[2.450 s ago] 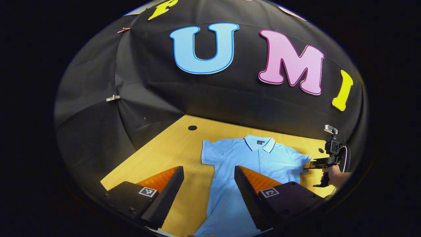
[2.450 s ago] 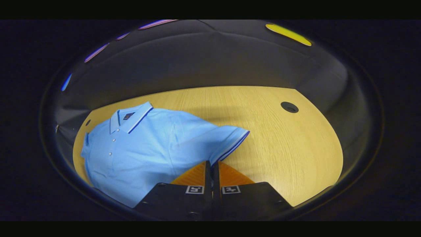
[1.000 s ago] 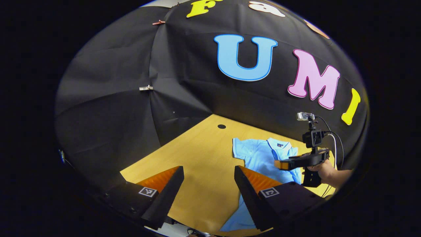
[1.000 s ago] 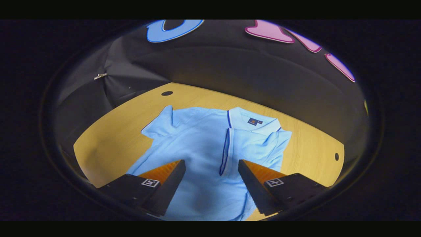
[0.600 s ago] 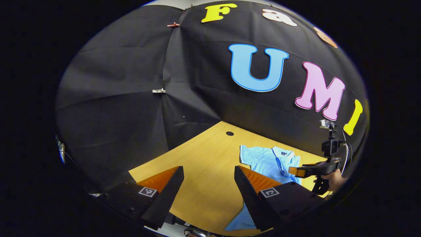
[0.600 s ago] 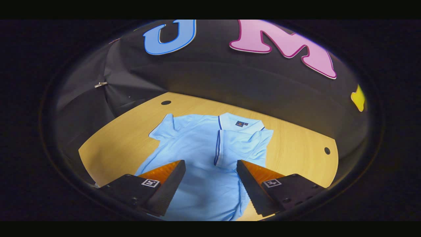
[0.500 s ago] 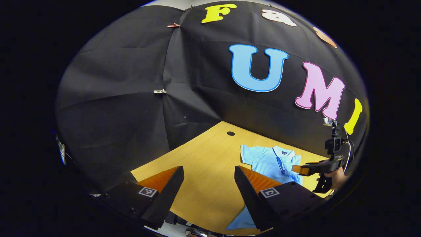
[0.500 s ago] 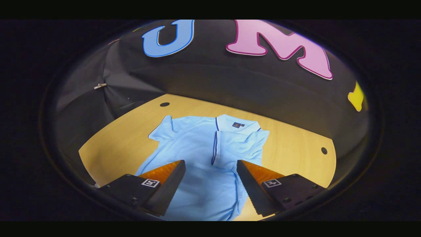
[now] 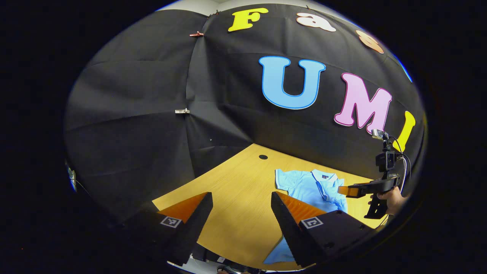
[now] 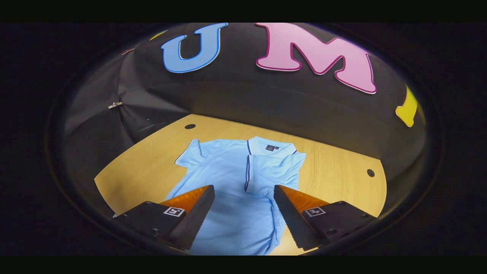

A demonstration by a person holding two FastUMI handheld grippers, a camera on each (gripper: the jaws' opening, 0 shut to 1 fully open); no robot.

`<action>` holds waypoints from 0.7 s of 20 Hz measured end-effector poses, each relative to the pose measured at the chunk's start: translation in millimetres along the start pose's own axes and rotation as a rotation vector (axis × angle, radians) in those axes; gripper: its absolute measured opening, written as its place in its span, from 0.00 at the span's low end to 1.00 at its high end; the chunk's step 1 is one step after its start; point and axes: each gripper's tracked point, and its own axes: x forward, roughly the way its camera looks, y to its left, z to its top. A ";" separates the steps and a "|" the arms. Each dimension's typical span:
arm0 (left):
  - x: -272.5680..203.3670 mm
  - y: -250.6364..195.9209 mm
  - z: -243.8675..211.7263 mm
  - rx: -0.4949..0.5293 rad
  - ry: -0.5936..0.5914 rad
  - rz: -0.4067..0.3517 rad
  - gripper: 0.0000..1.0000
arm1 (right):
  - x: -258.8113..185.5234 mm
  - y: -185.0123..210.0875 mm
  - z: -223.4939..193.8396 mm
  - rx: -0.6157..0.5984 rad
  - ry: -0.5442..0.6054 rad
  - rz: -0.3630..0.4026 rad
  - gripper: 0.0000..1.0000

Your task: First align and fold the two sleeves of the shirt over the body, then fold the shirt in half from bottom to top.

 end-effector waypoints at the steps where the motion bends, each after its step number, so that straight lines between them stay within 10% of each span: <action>1: 1.8 -1.0 -0.2 0.003 0.002 -0.003 0.98 | -1.5 -0.3 1.0 0.003 -0.003 0.001 0.98; 14: 169.8 -130.3 13.9 0.173 0.043 -0.253 0.98 | -101.2 -104.6 -6.9 0.204 -0.087 -0.130 0.96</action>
